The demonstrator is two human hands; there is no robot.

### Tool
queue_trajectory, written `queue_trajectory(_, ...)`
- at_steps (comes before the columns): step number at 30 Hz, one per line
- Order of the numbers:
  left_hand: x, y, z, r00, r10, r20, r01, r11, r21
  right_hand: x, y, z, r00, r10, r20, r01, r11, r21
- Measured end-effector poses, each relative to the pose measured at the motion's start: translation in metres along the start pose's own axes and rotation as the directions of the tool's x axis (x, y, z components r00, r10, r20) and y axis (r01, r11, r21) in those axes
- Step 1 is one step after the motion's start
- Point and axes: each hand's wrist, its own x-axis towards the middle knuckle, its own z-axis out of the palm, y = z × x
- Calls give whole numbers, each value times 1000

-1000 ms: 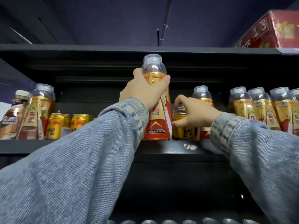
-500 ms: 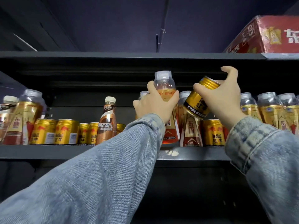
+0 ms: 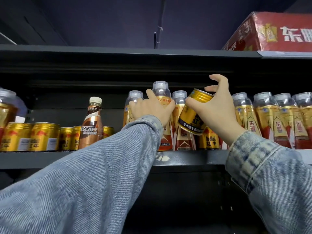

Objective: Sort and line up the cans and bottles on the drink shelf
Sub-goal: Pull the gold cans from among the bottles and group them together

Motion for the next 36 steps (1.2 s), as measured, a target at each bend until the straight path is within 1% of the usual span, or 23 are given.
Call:
queue_trajectory(6, 8, 1, 12, 998, 54, -20, -53, 996, 75, -4, -2, 0, 998, -55, 31, 57, 995, -85)
queue_trajectory(10, 10, -1, 19, 996, 91, 21, -93, 980, 173, -4, -1, 0, 998, -48, 44, 51, 995, -85)
queue_trajectory(13, 8, -4, 21, 991, 130, 23, -131, 958, 255, -4, -1, 0, 998, -29, 48, 33, 996, -88)
queue_trajectory(15, 7, -6, 22, 991, 129, 40, -135, 949, 284, -5, 0, 1, 998, -20, 54, 25, 995, -93)
queue_trajectory(21, 10, -6, 20, 993, 96, 65, -111, 946, 303, -3, -1, 7, 997, -13, 80, 20, 996, -83)
queue_trajectory(24, 10, -5, 18, 993, 101, 62, -113, 966, 232, -2, -3, 11, 997, -9, 78, 13, 999, -50)
queue_trajectory(27, 8, -8, 13, 990, 140, 24, -141, 977, 160, -1, -7, 15, 997, -20, 76, 21, 1000, -19)
queue_trajectory(32, 8, -15, 5, 974, 227, 0, -219, 939, 264, 0, -12, 22, 996, -38, 75, 37, 999, 6)
queue_trajectory(36, 10, -19, 3, 974, 225, 28, -225, 947, 230, 0, -11, 29, 998, -34, 50, 32, 999, 29)
